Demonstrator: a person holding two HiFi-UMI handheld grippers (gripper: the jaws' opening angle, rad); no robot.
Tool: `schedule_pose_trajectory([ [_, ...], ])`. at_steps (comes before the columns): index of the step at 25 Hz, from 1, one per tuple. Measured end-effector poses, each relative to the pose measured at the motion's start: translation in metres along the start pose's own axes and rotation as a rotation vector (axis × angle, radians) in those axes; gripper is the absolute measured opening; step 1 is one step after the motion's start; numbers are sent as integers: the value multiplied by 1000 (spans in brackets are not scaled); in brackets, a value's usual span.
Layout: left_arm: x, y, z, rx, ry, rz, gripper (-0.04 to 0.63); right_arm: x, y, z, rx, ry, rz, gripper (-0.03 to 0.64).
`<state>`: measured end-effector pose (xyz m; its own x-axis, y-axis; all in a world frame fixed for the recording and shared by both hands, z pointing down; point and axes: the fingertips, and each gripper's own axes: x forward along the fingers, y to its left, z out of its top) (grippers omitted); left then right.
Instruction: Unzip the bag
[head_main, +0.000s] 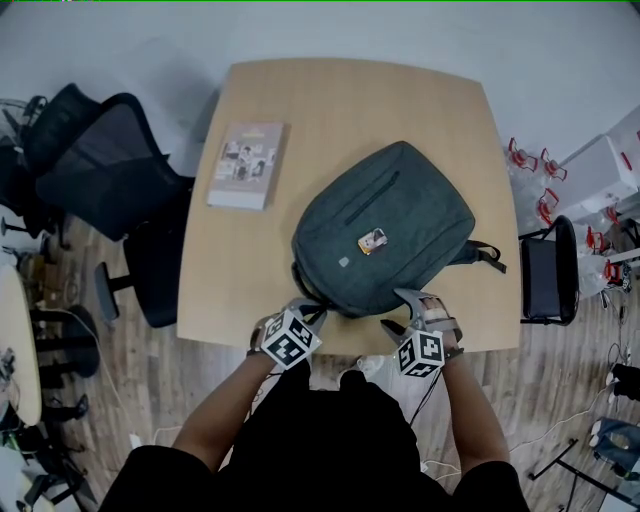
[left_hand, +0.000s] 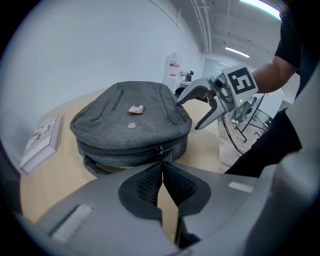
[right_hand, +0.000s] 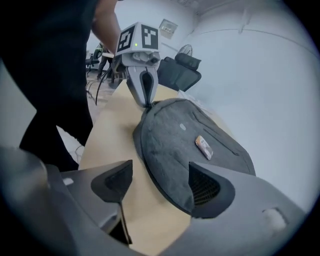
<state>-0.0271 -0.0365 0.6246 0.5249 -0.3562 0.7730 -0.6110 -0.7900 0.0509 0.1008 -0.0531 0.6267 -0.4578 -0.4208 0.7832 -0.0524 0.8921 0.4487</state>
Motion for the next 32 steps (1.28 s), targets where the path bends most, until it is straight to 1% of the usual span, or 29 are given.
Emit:
schedule_pose_trajectory([
  [3,0,0,0,4,4,4,26,6,-13,-31,-88,95,36,360],
  [6,-1,-2,1,5,7,7,26,14,-20,-48,-154,147,81,353],
  [8,-1,-2,2,7,8,11,26,18,-24,-51,-145,147,77,298],
  [9,-1,-2,1,8,8,13,26,20,-26,-51,-115,140,70,262],
  [14,-1,-3,2,29,14,28,28,23,-33,-48,121,135,20,209],
  [19,-1,-10,1,55,17,28,31,23,-36,-44,313,162,-7,186],
  [24,1,-25,5,63,10,7,34,22,-33,-34,419,168,-38,184],
  [29,1,-24,1,23,5,8,32,27,-25,-18,495,166,-62,183],
  [32,0,-22,-1,8,-1,12,32,28,-22,-11,561,174,-87,181],
])
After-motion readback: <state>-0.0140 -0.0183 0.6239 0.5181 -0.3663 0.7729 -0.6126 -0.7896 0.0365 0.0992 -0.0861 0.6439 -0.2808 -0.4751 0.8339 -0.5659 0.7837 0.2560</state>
